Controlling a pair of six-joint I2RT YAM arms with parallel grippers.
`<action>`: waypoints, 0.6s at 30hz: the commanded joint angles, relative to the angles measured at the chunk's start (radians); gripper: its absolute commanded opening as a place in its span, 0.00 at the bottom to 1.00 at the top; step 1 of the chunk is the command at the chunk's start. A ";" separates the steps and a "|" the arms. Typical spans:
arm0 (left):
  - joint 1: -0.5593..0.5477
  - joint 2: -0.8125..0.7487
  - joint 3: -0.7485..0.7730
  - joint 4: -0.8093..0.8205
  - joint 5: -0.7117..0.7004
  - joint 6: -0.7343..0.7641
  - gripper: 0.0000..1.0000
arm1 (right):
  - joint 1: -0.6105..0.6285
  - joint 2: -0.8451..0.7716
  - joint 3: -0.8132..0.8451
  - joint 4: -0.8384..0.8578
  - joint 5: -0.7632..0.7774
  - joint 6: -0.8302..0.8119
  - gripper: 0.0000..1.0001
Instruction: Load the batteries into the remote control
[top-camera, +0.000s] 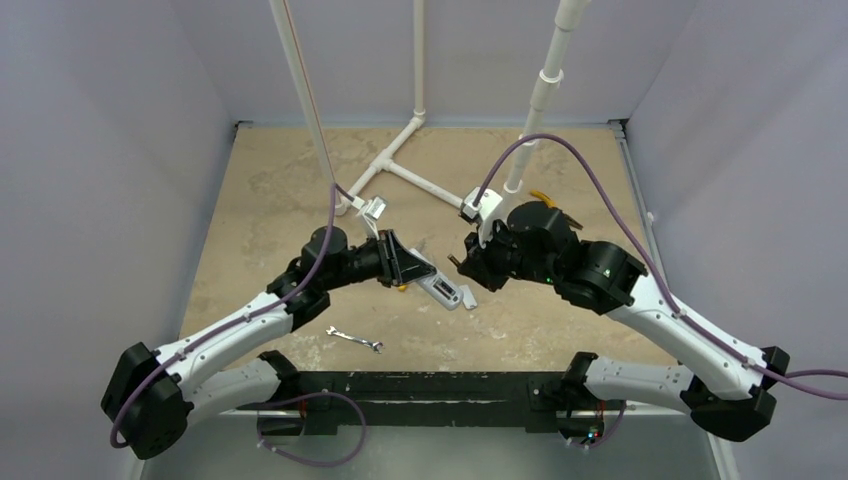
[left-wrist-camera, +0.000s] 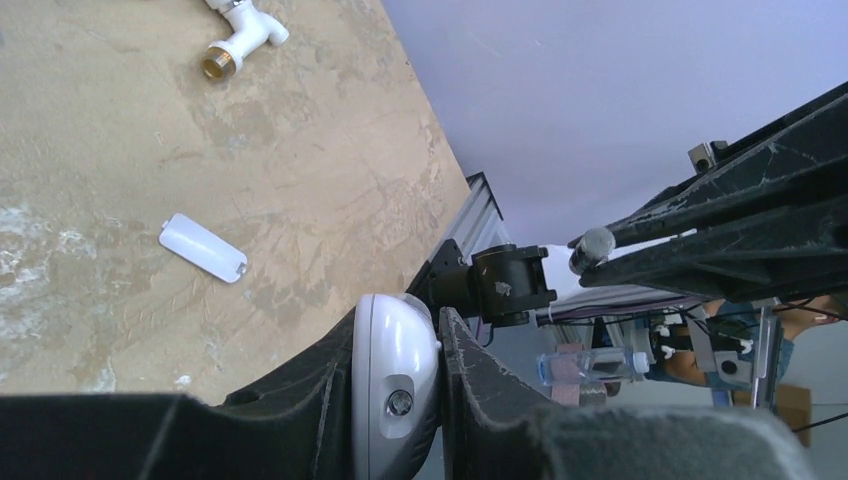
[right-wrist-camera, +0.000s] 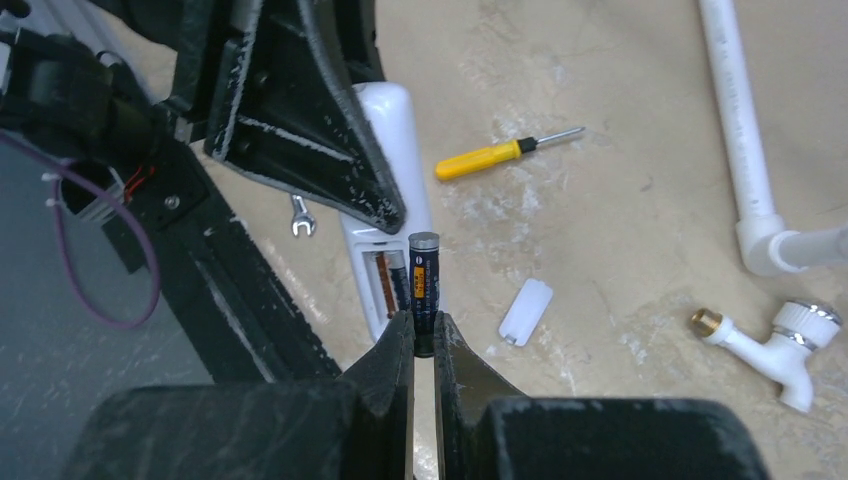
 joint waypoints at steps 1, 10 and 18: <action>0.009 0.014 -0.002 0.174 0.043 -0.077 0.00 | 0.004 0.005 0.000 -0.036 -0.110 0.015 0.00; 0.022 0.044 -0.011 0.191 0.061 -0.132 0.00 | 0.006 0.062 -0.051 -0.032 -0.085 0.043 0.00; 0.027 0.062 -0.016 0.199 0.067 -0.146 0.00 | 0.006 0.070 -0.089 0.010 -0.107 0.055 0.00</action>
